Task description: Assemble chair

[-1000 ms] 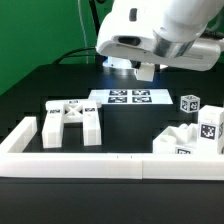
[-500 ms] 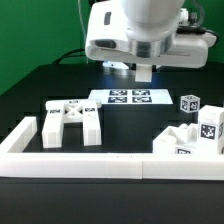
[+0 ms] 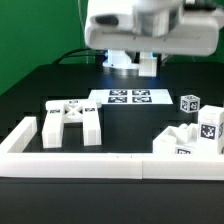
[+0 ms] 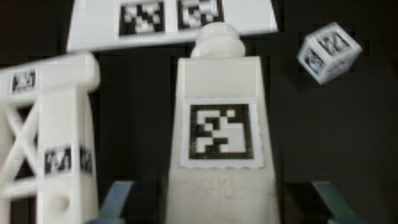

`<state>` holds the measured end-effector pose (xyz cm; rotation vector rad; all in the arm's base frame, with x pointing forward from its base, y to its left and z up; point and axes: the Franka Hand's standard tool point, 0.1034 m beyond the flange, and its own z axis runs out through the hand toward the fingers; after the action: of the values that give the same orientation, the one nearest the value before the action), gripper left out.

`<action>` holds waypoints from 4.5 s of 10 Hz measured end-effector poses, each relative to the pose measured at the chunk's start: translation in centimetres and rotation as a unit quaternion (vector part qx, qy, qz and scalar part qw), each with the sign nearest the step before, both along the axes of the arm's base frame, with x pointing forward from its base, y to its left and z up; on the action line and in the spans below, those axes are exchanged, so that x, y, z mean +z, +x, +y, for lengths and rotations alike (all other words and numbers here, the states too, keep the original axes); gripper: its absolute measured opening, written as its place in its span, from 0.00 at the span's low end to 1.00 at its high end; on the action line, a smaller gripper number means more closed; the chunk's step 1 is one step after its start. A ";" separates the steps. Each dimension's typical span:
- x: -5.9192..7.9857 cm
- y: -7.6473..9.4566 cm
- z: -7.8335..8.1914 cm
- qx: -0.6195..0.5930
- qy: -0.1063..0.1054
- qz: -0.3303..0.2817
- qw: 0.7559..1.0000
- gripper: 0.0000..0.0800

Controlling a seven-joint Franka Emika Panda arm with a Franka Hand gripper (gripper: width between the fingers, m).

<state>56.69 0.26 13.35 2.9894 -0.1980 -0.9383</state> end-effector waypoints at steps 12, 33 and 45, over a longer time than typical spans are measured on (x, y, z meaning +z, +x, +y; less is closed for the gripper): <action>0.9 7.8 1.3 0.017 -0.022 -0.414 0.910 0.36; -1.5 7.8 2.1 0.064 -0.038 -0.546 0.834 0.36; -3.9 7.3 2.1 0.080 -0.045 -0.559 0.824 0.36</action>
Offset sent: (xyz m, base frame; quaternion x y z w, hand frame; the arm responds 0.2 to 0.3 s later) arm 0.0129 0.0091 -0.0006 0.0075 0.2012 -0.0048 0.9795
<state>63.97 2.32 9.47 2.9453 0.0328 0.8906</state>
